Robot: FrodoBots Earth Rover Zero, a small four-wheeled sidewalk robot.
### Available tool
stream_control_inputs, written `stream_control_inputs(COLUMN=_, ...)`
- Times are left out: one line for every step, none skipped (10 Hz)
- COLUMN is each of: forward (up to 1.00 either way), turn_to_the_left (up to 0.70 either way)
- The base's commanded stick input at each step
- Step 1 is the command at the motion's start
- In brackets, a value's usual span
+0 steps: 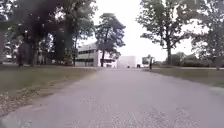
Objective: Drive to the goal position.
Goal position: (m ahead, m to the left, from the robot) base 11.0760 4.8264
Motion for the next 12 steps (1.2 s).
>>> stream_control_inputs(forward=0.85, turn_to_the_left=0.00)
stream_control_inputs(forward=0.85, turn_to_the_left=0.00)
stream_control_inputs(forward=0.85, turn_to_the_left=0.00)
stream_control_inputs(forward=0.85, turn_to_the_left=0.00)
stream_control_inputs(forward=0.85, turn_to_the_left=0.00)
stream_control_inputs(forward=0.85, turn_to_the_left=0.00)
stream_control_inputs(forward=0.85, turn_to_the_left=0.00)
stream_control_inputs(forward=0.85, turn_to_the_left=0.00)
stream_control_inputs(forward=0.85, turn_to_the_left=0.00)
stream_control_inputs(forward=0.85, turn_to_the_left=0.00)
stream_control_inputs(forward=0.85, turn_to_the_left=0.00)
stream_control_inputs(forward=0.85, turn_to_the_left=0.00)
